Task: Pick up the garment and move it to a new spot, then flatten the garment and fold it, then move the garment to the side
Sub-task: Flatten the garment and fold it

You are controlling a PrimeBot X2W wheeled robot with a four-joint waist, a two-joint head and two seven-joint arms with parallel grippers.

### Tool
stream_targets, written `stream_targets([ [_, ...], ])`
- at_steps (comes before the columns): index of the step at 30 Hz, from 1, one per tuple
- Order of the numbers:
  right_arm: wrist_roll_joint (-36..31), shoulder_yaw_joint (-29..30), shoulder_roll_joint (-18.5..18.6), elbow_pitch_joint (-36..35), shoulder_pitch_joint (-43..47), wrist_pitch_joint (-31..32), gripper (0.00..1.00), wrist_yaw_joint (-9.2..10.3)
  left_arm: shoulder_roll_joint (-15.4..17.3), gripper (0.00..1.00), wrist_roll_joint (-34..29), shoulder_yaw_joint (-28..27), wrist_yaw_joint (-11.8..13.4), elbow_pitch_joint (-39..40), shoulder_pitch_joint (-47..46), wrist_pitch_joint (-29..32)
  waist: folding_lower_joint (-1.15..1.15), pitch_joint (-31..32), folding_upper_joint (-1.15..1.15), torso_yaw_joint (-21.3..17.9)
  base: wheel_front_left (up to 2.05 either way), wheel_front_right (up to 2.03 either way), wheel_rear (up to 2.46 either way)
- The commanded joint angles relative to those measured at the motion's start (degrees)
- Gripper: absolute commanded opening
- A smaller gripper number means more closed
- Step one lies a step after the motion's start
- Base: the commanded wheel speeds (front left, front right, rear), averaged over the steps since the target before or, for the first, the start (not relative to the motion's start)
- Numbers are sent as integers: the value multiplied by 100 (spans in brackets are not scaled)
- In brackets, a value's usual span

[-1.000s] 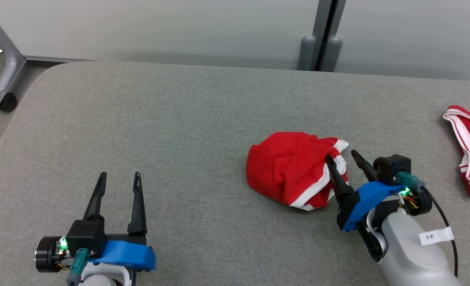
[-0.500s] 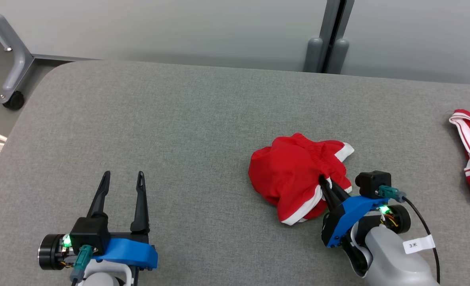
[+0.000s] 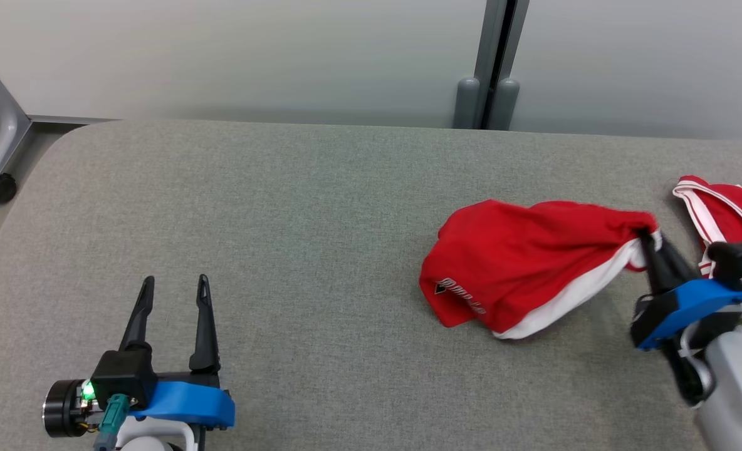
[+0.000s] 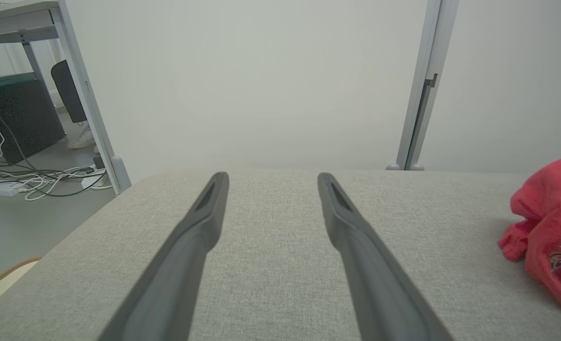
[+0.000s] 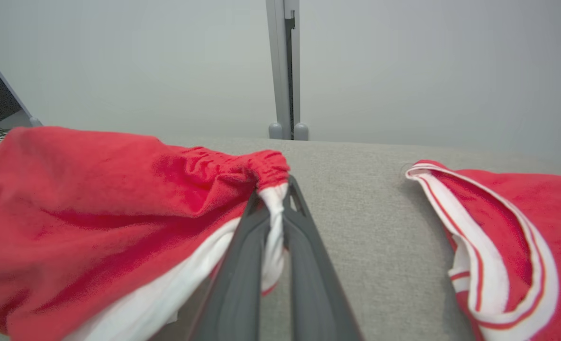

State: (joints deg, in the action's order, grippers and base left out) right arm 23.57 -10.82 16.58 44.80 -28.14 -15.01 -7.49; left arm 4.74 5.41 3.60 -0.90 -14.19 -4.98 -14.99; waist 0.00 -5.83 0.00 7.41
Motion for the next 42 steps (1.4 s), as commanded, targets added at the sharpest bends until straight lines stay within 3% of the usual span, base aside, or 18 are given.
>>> stream_targets([
  [1,-125,152,121,-191,92,-17,0,-1,-1,100,-39,-48,43,46,34,-24,0,9,0,-19,0,0,0],
  [8,-644,695,307,-1130,174,-18,0,-1,-33,100,-52,-138,81,129,118,-24,0,39,0,-12,0,0,0],
  [13,-839,292,39,-1635,166,-17,0,-1,-56,100,-43,-148,91,161,147,-24,0,51,0,71,0,0,0],
  [18,-898,-643,-393,-1763,105,-18,0,-1,-75,100,-41,-130,75,162,133,-24,0,10,0,195,0,0,0],
  [25,-749,-2132,-1015,-1394,-59,-18,0,0,-106,100,-32,-107,39,91,7,-23,0,-78,0,405,0,0,0],
  [35,-212,-3922,-1354,-720,-228,-18,0,-2,-148,100,-6,-66,74,34,-49,-24,0,-170,0,549,0,0,0],
  [37,-147,-4091,-1360,-663,-281,-19,89,-1,-153,100,4,-70,91,26,-56,-24,0,-180,0,536,0,0,0],
  [38,-109,-4149,-1360,-646,-280,-18,100,-1,-156,100,3,-78,93,21,-57,-24,0,-182,0,524,0,0,0],
  [42,-35,-4065,-1366,-722,-299,-18,100,-1,-163,100,4,-122,92,4,-37,-24,0,-152,0,411,0,0,0],
])
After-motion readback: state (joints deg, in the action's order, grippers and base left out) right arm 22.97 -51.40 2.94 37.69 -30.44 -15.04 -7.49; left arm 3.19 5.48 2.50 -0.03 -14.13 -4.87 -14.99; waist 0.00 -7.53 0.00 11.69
